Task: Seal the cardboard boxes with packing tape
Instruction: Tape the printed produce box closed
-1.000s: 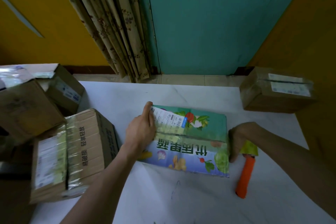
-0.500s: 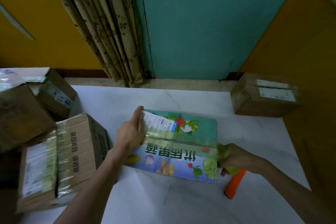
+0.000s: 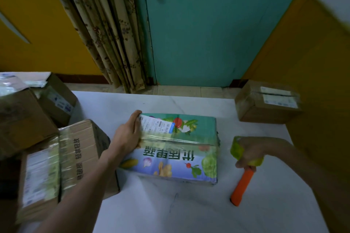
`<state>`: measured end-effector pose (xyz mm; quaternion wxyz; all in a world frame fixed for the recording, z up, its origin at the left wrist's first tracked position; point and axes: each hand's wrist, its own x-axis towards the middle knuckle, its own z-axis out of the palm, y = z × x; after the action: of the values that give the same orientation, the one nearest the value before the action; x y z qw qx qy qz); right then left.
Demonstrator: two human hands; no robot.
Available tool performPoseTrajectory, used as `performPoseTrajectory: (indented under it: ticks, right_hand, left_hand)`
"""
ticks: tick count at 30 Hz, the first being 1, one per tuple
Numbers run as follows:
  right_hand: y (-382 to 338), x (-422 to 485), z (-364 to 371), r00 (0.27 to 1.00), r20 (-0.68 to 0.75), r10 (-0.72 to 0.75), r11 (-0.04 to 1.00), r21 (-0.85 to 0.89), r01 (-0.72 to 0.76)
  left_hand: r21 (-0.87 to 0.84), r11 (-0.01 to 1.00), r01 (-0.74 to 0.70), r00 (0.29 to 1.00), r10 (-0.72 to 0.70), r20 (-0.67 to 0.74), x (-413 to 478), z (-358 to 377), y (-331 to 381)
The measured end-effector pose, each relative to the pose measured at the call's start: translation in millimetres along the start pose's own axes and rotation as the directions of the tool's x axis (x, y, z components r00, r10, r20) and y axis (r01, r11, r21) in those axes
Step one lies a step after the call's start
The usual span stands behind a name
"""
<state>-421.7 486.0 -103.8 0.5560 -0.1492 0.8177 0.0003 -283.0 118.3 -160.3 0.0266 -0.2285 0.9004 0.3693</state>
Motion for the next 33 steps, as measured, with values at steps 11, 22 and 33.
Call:
performPoseTrajectory:
  ticks: [11,22,33]
  right_hand:
    - [1,65,75,0.919,0.13,-0.371,0.278,0.96,-0.024]
    - [-9,18,47,0.951,0.145,-0.273,0.5,0.866,0.012]
    - [-68,-87,-36,0.978,0.01,-0.209,0.867,0.465,0.18]
  left_hand:
    - [-0.017,1.0,-0.01,0.999,0.01,0.038,-2,7,16]
    - [-0.112,0.993,0.034,0.999,-0.036,-0.016,4,0,-7]
    - [-0.057,0.967,0.249,0.964,-0.253,-0.085,-3,49,-3]
